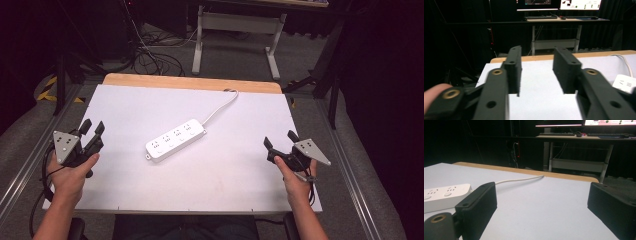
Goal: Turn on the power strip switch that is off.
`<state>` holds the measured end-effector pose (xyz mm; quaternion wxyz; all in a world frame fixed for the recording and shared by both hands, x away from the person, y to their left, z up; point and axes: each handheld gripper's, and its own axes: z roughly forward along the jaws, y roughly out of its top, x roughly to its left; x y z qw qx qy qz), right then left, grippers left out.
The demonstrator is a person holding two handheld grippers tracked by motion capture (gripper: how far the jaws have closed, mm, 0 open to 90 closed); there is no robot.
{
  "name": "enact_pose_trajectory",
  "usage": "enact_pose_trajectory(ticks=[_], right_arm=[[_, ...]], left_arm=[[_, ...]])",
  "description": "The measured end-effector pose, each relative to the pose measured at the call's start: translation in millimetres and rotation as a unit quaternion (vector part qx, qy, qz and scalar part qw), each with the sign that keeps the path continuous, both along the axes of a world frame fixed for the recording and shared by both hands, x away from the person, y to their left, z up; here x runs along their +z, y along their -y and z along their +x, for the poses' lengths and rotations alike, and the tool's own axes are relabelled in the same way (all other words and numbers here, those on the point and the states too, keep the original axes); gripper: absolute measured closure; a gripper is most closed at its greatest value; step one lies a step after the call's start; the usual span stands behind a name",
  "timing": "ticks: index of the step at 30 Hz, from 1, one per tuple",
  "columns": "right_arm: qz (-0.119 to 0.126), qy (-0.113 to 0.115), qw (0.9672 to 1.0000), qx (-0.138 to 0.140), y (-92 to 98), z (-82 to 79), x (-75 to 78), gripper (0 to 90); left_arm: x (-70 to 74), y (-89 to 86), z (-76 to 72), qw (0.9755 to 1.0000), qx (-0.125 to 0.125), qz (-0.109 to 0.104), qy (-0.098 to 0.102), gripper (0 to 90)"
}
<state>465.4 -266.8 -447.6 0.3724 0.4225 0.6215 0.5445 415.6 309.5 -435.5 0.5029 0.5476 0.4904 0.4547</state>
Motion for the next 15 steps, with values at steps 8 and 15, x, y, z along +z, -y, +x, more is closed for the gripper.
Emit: enact_pose_trajectory(ticks=[8,15], right_arm=[[0.000,0.002,1.0000,0.002,0.2,-0.5,0.2,9.5],[0.003,-0.001,1.0000,0.003,-0.9,-0.2,-0.1,9.6]], left_arm=[[1.5,-2.0,-0.9,1.0000,-0.008,0.000,-0.001,80.1],[5.1,-2.7,-2.3,0.9999,-0.016,-0.001,0.004,90.0]])
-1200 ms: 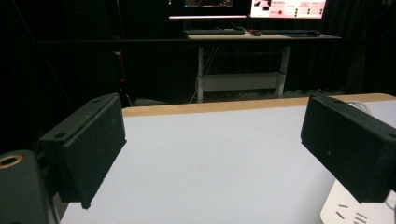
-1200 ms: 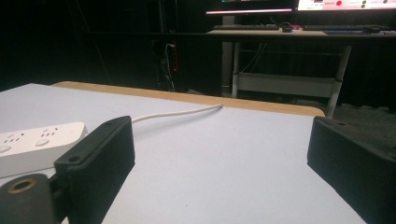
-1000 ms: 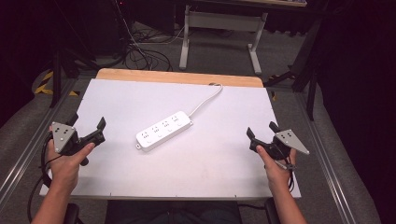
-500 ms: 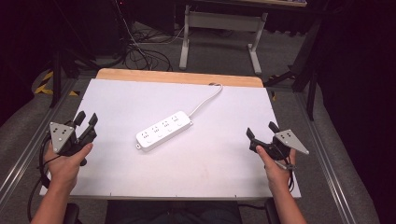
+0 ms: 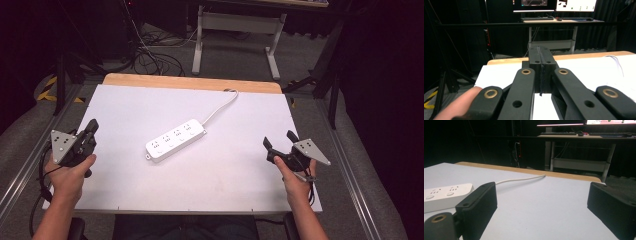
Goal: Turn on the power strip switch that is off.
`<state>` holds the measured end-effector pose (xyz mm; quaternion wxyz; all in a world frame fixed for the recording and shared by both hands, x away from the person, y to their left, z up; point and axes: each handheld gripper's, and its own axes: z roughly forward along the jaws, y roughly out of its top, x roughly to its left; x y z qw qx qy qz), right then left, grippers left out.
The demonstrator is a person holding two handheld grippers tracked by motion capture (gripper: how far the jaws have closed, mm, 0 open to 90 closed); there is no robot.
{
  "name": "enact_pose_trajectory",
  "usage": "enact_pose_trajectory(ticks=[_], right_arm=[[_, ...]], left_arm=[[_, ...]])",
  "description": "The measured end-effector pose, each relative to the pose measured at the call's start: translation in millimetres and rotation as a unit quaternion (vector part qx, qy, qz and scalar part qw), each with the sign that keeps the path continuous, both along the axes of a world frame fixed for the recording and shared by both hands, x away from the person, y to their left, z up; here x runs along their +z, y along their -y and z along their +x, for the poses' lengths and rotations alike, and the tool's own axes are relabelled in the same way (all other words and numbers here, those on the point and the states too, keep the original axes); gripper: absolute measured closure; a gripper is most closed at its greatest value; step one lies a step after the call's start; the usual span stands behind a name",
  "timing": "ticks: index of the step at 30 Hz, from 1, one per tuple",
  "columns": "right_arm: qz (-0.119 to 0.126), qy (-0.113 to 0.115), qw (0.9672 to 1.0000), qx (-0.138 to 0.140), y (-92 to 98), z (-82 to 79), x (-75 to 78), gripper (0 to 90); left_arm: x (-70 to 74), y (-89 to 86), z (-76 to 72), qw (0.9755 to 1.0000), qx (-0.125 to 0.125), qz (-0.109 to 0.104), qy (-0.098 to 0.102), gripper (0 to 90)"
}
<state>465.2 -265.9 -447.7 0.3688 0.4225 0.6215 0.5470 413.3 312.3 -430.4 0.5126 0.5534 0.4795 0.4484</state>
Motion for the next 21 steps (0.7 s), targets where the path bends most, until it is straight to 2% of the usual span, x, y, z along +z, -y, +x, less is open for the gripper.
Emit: enact_pose_trajectory(ticks=[5,12,15,17,21], right_arm=[[0.002,0.002,1.0000,-0.003,0.8,-0.9,0.5,9.6],[0.006,0.002,1.0000,-0.005,1.7,-1.6,1.0,9.6],[0.009,0.004,0.9999,-0.005,2.8,-2.3,1.8,9.6],[0.008,0.004,0.9999,-0.005,2.8,-2.5,1.8,9.7],[0.006,0.006,0.9999,-0.006,2.9,-2.6,2.1,9.7]], left_arm=[[2.8,-1.1,0.7,0.9999,-0.005,-0.011,0.001,90.0],[10.3,4.6,5.0,0.9998,-0.011,-0.016,0.003,90.0],[15.9,13.3,6.3,0.9998,-0.020,-0.003,0.007,90.0],[18.6,23.5,7.3,0.9992,-0.036,0.017,0.006,90.0],[18.6,34.1,10.1,0.9981,-0.054,0.029,0.003,90.0]])
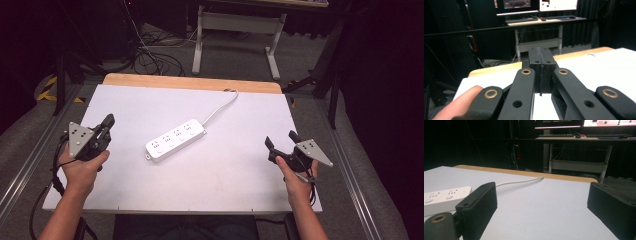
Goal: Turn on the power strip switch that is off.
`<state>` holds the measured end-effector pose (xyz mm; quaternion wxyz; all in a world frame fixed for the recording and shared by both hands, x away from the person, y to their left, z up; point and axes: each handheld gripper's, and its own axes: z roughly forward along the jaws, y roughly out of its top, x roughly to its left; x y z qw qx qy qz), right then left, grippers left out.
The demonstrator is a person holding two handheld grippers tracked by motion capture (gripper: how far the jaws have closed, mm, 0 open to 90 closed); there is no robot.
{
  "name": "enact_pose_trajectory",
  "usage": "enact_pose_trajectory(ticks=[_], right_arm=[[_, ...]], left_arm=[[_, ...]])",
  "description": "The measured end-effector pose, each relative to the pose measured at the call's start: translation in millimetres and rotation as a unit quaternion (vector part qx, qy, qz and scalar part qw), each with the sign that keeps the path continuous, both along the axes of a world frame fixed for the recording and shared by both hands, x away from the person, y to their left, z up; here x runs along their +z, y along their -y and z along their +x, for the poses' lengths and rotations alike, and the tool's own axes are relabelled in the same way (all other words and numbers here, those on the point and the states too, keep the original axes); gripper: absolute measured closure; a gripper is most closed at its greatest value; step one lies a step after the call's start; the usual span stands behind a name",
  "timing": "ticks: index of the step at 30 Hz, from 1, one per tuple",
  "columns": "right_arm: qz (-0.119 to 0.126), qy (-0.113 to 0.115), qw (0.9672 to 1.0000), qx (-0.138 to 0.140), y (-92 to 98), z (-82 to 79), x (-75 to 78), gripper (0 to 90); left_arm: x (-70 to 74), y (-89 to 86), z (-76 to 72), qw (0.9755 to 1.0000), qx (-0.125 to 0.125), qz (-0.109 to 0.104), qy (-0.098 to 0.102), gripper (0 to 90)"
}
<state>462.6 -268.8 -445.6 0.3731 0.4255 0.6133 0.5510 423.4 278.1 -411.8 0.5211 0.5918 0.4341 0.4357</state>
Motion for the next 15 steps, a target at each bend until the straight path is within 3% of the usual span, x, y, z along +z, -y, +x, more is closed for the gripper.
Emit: enact_pose_trajectory(ticks=[4,15], right_arm=[[0.000,0.000,1.0000,0.000,0.2,-0.4,0.1,9.6],[-0.003,-0.001,1.0000,0.004,-0.8,-0.5,-0.2,9.8]], left_arm=[[-0.3,12.7,6.3,0.9996,-0.021,0.017,-0.009,90.0],[-7.3,31.6,21.4,0.9978,-0.053,0.021,-0.033,90.0]])
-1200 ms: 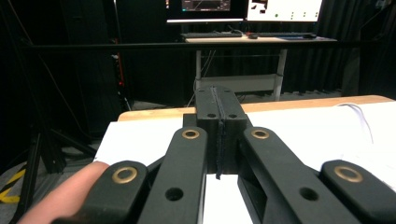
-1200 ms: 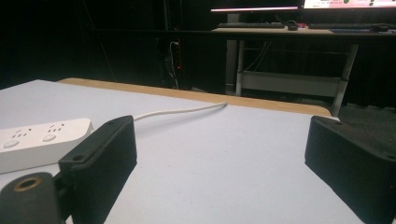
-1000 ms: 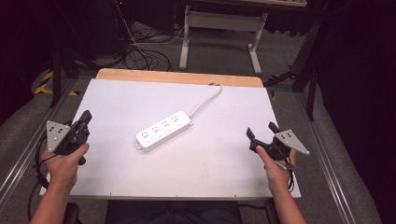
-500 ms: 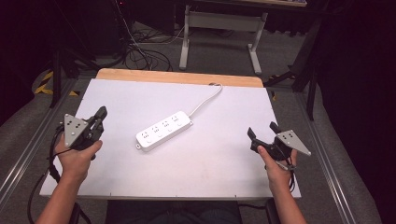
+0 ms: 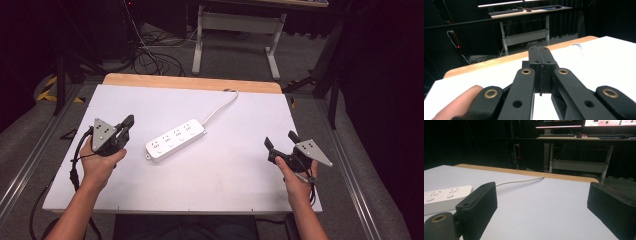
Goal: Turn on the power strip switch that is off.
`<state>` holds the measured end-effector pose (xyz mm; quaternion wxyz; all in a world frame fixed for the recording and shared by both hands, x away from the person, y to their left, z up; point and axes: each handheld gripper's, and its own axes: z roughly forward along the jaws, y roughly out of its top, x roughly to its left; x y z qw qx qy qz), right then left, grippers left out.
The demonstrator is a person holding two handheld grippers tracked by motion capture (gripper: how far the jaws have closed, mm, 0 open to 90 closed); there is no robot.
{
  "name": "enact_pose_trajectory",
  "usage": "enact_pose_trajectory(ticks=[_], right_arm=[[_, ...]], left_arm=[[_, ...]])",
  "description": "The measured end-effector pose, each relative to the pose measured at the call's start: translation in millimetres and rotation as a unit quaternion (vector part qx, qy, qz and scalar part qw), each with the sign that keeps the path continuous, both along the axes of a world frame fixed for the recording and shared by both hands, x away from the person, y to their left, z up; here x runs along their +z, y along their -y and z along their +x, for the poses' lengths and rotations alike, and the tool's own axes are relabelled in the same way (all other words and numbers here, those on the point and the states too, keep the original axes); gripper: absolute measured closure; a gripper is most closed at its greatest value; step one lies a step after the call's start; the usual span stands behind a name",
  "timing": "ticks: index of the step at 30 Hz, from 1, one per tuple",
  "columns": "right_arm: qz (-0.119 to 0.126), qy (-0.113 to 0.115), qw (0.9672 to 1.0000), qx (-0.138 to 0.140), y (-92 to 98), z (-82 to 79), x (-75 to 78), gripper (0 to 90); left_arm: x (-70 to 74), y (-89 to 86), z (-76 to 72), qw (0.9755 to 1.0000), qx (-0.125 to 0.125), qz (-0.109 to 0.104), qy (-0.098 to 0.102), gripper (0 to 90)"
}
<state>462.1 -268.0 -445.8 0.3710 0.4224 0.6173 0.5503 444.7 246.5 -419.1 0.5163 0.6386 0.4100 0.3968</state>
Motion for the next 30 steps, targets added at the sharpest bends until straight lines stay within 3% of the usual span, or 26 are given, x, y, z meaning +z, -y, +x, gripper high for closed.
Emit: enact_pose_trajectory(ticks=[11,21,30], right_arm=[[-0.002,-0.003,1.0000,-0.002,0.8,-1.1,0.2,10.3],[-0.003,-0.003,1.0000,0.000,0.3,-0.3,0.1,10.3],[-0.004,-0.003,1.0000,0.003,0.4,-0.7,0.2,10.3]], left_arm=[[-6.3,14.7,9.0,0.9992,-0.023,0.023,-0.022,90.0],[-9.2,21.6,10.1,0.9983,-0.038,0.025,-0.036,90.0],[-14.8,43.0,19.4,0.9967,-0.053,0.034,-0.051,90.0]])
